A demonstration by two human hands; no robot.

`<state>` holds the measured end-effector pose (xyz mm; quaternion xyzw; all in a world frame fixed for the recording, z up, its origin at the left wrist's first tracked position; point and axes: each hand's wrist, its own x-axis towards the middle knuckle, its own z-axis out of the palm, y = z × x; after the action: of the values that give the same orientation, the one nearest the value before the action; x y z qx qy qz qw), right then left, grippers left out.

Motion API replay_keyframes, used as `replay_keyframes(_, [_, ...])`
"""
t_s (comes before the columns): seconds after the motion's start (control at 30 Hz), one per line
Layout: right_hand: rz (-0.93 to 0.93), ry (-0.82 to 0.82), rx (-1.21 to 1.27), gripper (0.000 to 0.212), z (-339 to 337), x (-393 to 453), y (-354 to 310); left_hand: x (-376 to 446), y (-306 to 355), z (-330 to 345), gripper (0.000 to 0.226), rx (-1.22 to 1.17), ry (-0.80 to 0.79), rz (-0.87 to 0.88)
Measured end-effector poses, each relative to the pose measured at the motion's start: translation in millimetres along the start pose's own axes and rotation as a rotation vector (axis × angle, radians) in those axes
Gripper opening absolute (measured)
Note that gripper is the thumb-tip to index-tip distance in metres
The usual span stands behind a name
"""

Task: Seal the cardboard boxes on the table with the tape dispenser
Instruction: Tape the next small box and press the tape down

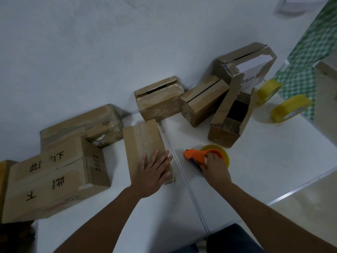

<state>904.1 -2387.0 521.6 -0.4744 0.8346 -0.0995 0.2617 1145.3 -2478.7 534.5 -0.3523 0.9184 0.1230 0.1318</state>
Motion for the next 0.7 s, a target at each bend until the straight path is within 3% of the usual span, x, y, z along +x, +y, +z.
replay_keyframes(0.07, [-0.164, 0.079, 0.153, 0.033, 6, -8, -15, 1, -3, -2, 0.056, -0.056, -0.016, 0.022])
replay_keyframes(0.17, [-0.261, -0.156, 0.5, 0.053, 14, -17, -44, -1, -11, -10, 0.054, -0.153, -0.005, 0.075])
replay_keyframes(0.3, [-0.248, -0.397, 0.559, 0.072, 19, -18, -57, -20, -22, -16, 0.047, -0.208, 0.056, 0.082])
replay_keyframes(0.5, [-0.147, -0.381, 0.596, 0.017, 21, -17, -55, -45, -22, -3, 0.047, -0.289, 0.003, 0.057])
replay_keyframes(0.7, [-0.079, -0.434, 0.66, 0.012, 9, -12, -42, -45, -24, 2, 0.047, -0.328, 0.01, 0.07])
